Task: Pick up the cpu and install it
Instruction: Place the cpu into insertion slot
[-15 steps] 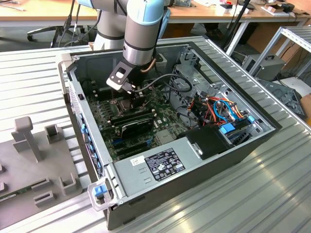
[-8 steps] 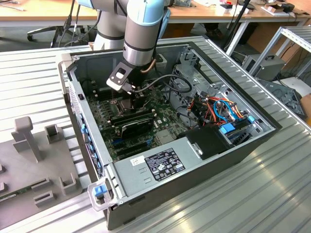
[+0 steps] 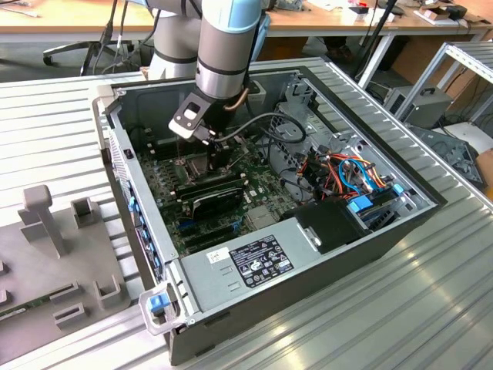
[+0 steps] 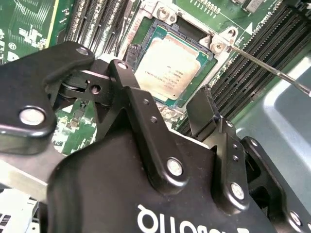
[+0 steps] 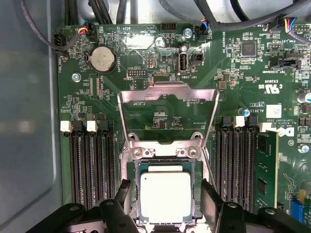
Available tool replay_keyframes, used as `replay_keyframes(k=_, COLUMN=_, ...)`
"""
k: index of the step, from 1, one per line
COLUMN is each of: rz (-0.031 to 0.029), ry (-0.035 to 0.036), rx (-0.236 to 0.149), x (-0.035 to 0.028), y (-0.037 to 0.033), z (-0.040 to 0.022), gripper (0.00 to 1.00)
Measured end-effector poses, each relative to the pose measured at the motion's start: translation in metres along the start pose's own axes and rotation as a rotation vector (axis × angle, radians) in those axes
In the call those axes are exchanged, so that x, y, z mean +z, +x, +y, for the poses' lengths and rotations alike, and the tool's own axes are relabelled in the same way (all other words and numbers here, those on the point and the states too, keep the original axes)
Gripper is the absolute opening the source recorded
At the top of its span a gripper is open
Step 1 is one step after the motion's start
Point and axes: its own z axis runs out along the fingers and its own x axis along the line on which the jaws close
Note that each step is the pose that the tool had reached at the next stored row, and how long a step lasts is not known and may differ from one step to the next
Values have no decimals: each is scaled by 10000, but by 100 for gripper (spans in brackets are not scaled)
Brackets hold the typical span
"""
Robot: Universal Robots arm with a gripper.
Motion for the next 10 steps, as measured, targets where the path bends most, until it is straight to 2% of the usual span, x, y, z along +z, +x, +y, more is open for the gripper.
replay_keyframes(k=2, rz=0, ry=0, rx=0, x=-36, y=0, z=-1, gripper=68)
replay_keyframes(k=5, rz=-1, ry=1, rx=0, x=-132, y=5, z=-2, gripper=68)
replay_keyframes(k=10, rz=0, ry=0, rx=0, x=-135, y=5, z=-3, gripper=68)
